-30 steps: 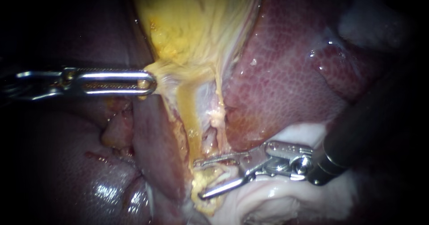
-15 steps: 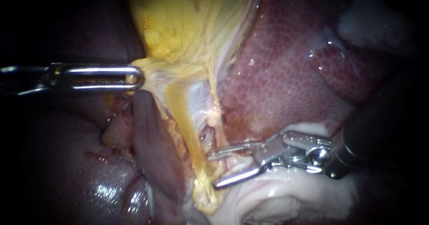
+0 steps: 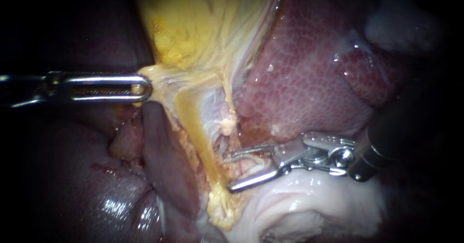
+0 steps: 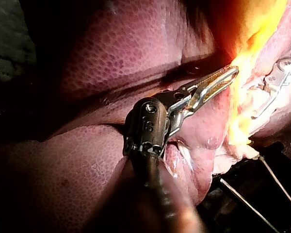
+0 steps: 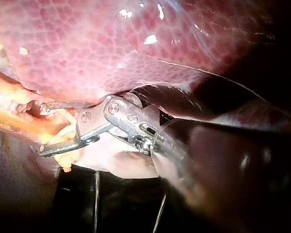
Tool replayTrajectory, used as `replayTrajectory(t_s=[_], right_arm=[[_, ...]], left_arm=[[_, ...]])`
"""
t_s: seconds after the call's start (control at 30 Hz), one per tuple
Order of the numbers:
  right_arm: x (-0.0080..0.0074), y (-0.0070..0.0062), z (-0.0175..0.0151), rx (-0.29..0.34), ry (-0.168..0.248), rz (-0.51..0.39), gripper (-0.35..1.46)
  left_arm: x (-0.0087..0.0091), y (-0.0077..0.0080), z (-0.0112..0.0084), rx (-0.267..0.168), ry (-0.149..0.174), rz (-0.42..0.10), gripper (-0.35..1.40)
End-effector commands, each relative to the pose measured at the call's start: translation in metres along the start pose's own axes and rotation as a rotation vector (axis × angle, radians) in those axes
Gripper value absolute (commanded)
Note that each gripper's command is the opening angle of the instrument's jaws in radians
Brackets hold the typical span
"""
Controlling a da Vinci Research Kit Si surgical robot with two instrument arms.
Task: Clipping first clip left tube
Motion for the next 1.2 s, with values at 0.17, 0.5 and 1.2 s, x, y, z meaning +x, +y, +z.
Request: replayTrajectory(t_s=[0.17,0.5,1.2], right_arm=[[-0.0002,0.0002,0.0021,0.014,-0.006,-0.004,0.58],[0.0004,-0.0008,0.0025,0.155,0.059,-0.012,0.58],[0.0019,-0.0020,0.0027,0.341,0.129,0.077,0.58]], left_arm=[[0.0000,-0.0001,0.0002,-0.002,0.000,0.000,-0.35],[0.0000,-0.0002,0.0002,-0.002,0.000,0.000,-0.35],[-0.0004,0.0022,-0.0001,-0.001,0.001,-0.007,-0.35]])
